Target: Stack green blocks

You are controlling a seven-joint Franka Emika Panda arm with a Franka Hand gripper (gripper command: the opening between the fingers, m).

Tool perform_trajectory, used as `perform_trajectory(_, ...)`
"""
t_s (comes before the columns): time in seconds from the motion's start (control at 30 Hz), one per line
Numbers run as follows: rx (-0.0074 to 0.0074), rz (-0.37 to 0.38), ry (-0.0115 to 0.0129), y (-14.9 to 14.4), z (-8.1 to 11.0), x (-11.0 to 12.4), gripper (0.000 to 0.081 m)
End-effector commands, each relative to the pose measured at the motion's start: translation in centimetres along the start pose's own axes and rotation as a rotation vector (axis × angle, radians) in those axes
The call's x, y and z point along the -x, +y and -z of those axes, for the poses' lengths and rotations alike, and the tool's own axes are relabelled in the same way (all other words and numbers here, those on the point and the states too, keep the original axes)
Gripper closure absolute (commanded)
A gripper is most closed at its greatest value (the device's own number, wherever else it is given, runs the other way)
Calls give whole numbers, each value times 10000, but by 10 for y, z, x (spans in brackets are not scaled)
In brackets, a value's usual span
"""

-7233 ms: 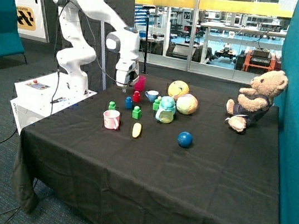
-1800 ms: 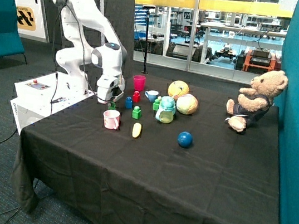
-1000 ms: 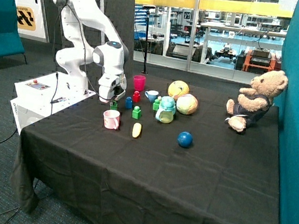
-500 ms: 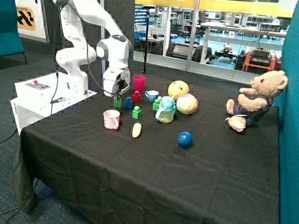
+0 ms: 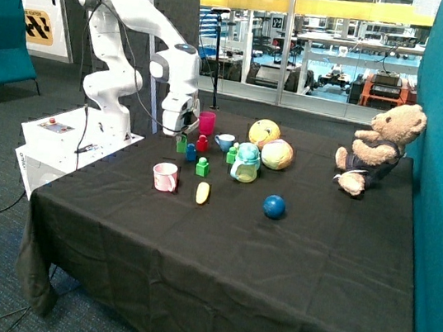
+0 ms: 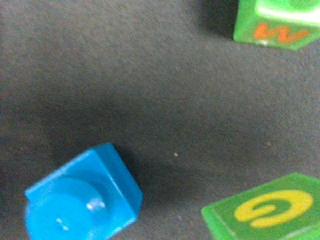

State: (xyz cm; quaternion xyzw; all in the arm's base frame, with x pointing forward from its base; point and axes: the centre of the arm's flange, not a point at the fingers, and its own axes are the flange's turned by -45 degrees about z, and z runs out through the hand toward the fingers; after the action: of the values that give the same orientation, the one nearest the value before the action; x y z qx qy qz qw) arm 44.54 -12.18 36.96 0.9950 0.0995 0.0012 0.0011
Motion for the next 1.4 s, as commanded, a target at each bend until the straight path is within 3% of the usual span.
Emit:
perform_trajectory(0.0, -25, 213, -21, -12, 13, -18, 808)
perform_trajectory(0.57, -26, 908, -20, -43, 24, -46, 808)
perform_trajectory(0.97, -26, 896, -20, -61, 32, -75, 808)
perform_trajectory(1.37, -26, 1069, -20, -79, 32, -86, 808)
